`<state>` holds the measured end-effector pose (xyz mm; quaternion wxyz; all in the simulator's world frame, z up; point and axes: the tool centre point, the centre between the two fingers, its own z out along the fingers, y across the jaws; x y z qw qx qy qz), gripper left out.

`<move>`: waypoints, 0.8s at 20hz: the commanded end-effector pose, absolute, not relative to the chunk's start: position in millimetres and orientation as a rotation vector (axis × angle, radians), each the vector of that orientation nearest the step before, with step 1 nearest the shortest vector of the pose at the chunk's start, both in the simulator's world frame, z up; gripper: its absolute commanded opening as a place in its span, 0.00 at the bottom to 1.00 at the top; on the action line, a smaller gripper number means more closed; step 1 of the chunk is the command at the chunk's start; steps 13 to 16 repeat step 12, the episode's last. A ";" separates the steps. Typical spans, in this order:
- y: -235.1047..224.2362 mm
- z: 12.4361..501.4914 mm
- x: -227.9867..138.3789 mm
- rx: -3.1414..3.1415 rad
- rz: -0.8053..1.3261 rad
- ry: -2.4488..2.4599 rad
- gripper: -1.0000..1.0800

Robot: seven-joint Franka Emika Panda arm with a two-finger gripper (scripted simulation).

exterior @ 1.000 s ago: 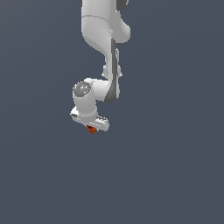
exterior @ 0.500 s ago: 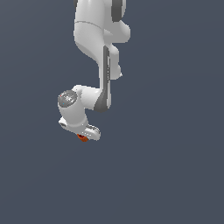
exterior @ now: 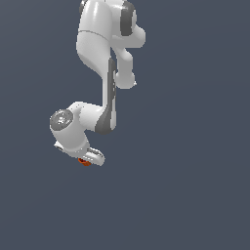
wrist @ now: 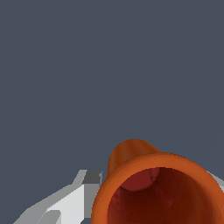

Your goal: Pick up the object and move it to a goal position.

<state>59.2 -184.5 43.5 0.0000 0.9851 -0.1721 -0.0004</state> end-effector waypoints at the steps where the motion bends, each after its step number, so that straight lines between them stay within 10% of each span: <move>1: -189.3 44.3 66.5 3.095 0.000 -0.540 0.00; 16: -197.4 44.6 78.3 3.095 0.000 -0.540 0.00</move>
